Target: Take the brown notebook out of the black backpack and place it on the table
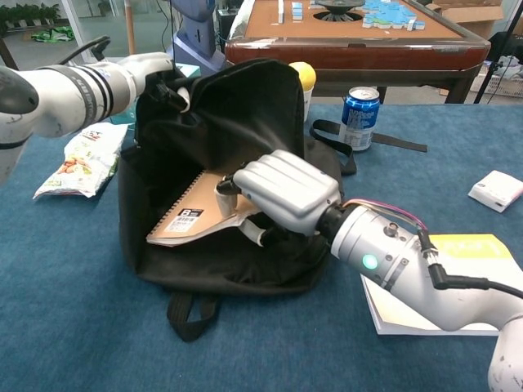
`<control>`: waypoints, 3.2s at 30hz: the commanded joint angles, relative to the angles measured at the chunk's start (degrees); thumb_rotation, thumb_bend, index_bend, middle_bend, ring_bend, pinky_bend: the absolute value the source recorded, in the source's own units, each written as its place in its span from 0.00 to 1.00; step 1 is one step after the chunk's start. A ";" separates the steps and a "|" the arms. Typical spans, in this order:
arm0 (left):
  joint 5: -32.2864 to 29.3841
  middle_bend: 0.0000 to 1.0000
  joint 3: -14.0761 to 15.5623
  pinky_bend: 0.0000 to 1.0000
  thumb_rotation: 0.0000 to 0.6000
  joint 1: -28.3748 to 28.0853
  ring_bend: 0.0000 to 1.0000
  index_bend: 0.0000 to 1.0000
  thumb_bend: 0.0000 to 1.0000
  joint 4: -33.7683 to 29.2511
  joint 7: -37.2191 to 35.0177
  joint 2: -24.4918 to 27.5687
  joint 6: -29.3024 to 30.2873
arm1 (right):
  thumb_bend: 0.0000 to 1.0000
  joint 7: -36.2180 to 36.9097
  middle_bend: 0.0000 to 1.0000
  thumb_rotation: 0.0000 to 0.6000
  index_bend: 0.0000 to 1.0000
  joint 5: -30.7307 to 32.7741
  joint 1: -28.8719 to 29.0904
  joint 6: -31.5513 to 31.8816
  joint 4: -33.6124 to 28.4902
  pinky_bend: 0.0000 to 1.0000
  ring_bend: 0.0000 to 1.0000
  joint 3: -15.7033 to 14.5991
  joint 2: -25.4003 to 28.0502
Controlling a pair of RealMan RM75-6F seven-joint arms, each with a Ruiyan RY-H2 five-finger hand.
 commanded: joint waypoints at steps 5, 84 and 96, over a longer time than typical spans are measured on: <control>0.51 0.34 -0.15 0.16 1.00 0.12 0.35 0.70 0.72 -0.29 -0.79 0.29 -0.28 | 0.55 3.68 0.47 1.00 0.75 -1.03 -0.92 4.22 -0.34 0.34 0.37 0.11 0.79; 9.04 0.00 10.61 0.08 0.47 10.96 0.00 0.02 0.20 -28.46 -7.44 25.38 0.73 | 0.51 3.42 0.37 1.00 0.53 16.83 -16.77 3.79 -43.31 0.38 0.34 6.35 40.46; 8.98 0.00 10.75 0.08 0.47 11.64 0.00 0.02 0.20 -27.77 -8.54 25.96 1.01 | 0.20 -1.68 0.00 1.00 0.00 19.96 -11.72 1.98 -41.06 0.09 0.00 11.11 36.84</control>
